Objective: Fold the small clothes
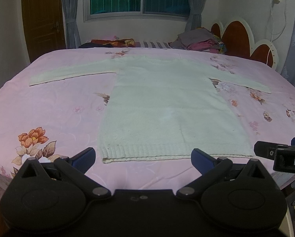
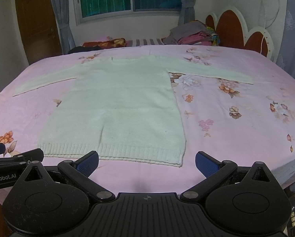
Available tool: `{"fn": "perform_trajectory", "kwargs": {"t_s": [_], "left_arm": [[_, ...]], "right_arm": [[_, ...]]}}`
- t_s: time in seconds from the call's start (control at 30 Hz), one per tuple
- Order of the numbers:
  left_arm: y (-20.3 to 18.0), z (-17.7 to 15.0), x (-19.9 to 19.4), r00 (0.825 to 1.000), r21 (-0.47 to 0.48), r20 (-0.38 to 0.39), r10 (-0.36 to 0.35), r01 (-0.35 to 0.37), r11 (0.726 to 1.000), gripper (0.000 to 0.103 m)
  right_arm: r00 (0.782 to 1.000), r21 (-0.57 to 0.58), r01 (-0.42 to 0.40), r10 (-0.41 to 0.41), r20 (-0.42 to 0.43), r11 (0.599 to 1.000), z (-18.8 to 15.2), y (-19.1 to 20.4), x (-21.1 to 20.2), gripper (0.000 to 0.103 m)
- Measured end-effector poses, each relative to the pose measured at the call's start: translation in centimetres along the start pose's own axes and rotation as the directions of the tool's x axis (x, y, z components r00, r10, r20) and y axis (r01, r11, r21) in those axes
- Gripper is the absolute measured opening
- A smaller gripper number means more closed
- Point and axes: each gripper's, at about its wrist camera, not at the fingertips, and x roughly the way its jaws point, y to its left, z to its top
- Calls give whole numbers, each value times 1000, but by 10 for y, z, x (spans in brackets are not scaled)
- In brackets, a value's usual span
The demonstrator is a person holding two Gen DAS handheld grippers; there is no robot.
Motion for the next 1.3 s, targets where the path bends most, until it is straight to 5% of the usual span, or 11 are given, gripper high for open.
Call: {"fn": "perform_trajectory", "kwargs": {"t_s": [1.3], "left_arm": [[3, 2, -3, 1000, 14, 21, -9, 8, 1000, 103]], "right_arm": [[1000, 28, 16, -16, 22, 999, 0, 1, -6, 103]]}}
